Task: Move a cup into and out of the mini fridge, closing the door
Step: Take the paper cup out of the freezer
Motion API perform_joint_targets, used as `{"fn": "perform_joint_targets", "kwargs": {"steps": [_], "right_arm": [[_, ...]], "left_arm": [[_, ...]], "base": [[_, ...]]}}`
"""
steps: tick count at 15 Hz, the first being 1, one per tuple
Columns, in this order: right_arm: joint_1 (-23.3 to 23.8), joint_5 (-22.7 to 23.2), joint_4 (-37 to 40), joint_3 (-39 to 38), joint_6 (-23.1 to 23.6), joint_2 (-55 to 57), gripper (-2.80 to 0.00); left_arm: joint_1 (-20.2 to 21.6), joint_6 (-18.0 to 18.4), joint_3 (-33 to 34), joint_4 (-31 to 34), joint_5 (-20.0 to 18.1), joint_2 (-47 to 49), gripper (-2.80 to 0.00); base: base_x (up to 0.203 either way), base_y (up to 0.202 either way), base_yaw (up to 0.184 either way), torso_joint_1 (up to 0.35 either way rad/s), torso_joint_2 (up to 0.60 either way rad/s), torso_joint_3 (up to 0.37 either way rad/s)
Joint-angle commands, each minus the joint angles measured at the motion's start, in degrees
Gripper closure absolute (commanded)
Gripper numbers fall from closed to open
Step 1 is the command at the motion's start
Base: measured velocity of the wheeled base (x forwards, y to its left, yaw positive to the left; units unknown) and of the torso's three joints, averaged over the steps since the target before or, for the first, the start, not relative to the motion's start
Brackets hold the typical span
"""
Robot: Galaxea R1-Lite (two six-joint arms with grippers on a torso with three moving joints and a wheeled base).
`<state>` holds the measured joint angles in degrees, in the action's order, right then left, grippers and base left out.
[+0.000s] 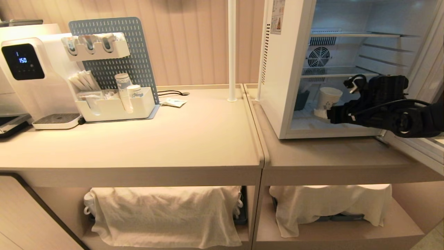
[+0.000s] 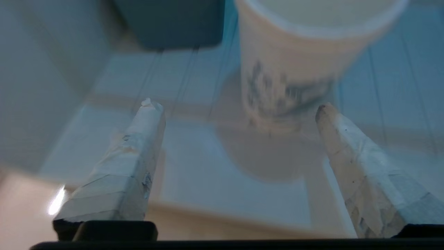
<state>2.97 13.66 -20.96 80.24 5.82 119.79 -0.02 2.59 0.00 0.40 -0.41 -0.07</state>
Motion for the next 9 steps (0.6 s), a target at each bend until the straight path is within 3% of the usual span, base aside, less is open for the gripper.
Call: {"fn": "perform_joint_targets", "kwargs": {"steps": [1,9], "right_arm": [[0.0,0.1,-2.5,2.8,0.3,3.9,-2.8],[1.0,-0.1,-7.9,5.9,2.1,7.5,-2.8]], "left_arm": [[0.0,0.0,0.0,0.0,0.0,0.1,0.0],[0.0,0.0,0.0,0.0,0.0,0.1,0.0]], "base": [[0.0,0.0,0.0,0.0,0.0,0.0],[0.0,0.0,0.0,0.0,0.0,0.0]]}}
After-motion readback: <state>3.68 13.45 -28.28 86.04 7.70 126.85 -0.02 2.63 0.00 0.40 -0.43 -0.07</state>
